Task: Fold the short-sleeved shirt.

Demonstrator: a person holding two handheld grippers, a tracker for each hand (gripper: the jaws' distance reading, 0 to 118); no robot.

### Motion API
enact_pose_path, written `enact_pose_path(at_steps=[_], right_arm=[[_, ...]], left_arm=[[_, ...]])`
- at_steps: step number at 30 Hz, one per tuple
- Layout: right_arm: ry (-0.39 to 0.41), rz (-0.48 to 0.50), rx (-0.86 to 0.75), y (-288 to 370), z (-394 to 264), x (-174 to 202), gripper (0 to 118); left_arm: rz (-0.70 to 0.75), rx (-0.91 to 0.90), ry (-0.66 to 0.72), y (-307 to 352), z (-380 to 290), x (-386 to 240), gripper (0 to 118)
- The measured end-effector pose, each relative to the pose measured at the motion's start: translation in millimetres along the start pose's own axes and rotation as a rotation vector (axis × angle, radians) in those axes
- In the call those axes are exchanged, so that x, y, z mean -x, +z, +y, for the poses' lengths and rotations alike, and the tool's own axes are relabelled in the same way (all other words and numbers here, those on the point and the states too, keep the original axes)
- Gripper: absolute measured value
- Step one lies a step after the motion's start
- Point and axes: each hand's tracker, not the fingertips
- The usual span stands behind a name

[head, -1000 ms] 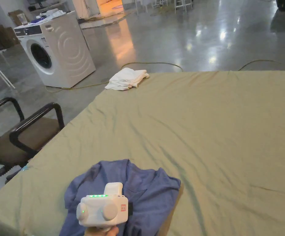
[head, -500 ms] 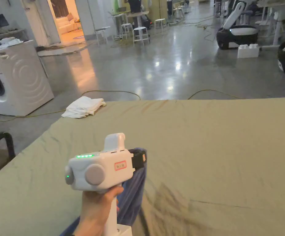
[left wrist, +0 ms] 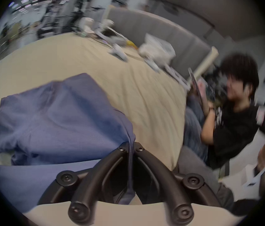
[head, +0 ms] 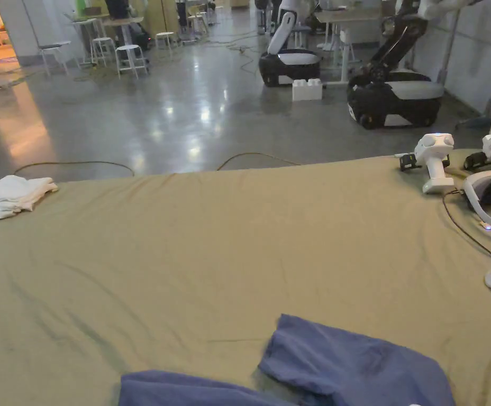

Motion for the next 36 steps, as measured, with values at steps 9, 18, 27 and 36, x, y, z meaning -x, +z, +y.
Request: enact_pose_path(at_steps=[9, 18, 27, 36], right_arm=[[-0.021, 0.118, -0.070, -18, 22, 18, 0], [0.059, 0.266, -0.232, -6, 72, 68, 0], [0.119, 0.318, -0.294, 12, 77, 87, 0], [0.148, 0.307, -0.315, 21, 71, 87, 0]], left_arm=[[0.242, -0.305, 0.027, 151, -23, 28, 111], [0.850, -0.767, 0.099, 374, -99, 0, 110], [0.979, -0.802, 0.143, 409, -154, -37, 48], [1.003, -0.846, 0.210, 424, -171, -46, 0]])
